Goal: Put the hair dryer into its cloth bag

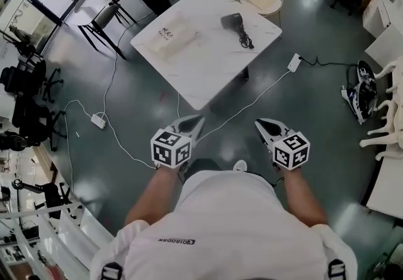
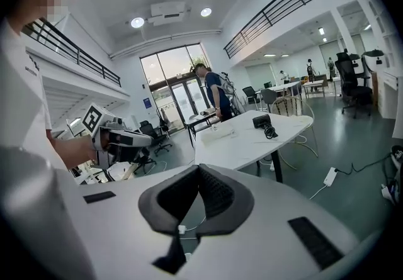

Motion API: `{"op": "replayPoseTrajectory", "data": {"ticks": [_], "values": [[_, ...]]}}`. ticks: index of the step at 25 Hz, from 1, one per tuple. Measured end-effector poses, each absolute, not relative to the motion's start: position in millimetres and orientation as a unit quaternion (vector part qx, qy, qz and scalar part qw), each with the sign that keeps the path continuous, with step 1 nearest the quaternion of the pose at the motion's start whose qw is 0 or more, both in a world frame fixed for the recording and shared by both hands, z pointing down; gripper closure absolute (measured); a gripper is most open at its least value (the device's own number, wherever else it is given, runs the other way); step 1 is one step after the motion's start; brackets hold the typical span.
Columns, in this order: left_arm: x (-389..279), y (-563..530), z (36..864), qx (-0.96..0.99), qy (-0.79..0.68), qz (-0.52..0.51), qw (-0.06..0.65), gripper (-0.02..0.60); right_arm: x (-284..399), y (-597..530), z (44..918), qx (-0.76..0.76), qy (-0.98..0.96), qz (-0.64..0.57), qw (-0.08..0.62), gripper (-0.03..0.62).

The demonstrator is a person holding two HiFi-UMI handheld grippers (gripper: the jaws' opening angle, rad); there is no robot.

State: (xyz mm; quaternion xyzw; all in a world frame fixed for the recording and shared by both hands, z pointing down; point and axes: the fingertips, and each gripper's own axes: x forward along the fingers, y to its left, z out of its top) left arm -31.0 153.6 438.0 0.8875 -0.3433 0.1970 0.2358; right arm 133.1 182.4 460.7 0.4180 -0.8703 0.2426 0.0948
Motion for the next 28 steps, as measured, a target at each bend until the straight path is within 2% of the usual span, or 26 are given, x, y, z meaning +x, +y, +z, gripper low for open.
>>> {"op": "replayPoseTrajectory", "data": {"ticks": [11,18,28], "values": [[-41.7,107.3,460.2,0.868,-0.379,0.195,0.255,0.551,148.8,142.5,481.9,0.414,-0.866,0.255,0.113,0.572],[-39.6,13.4,453.0,0.874,-0.383,0.162,0.25,0.551,147.9,72.8,477.5,0.413,-0.864,0.242,0.158,0.572],[-109.0,-108.4,476.2,0.852,-0.425,0.154,0.264,0.551,122.0,-80.9,488.1,0.416,-0.851,0.229,0.223,0.572]]}}
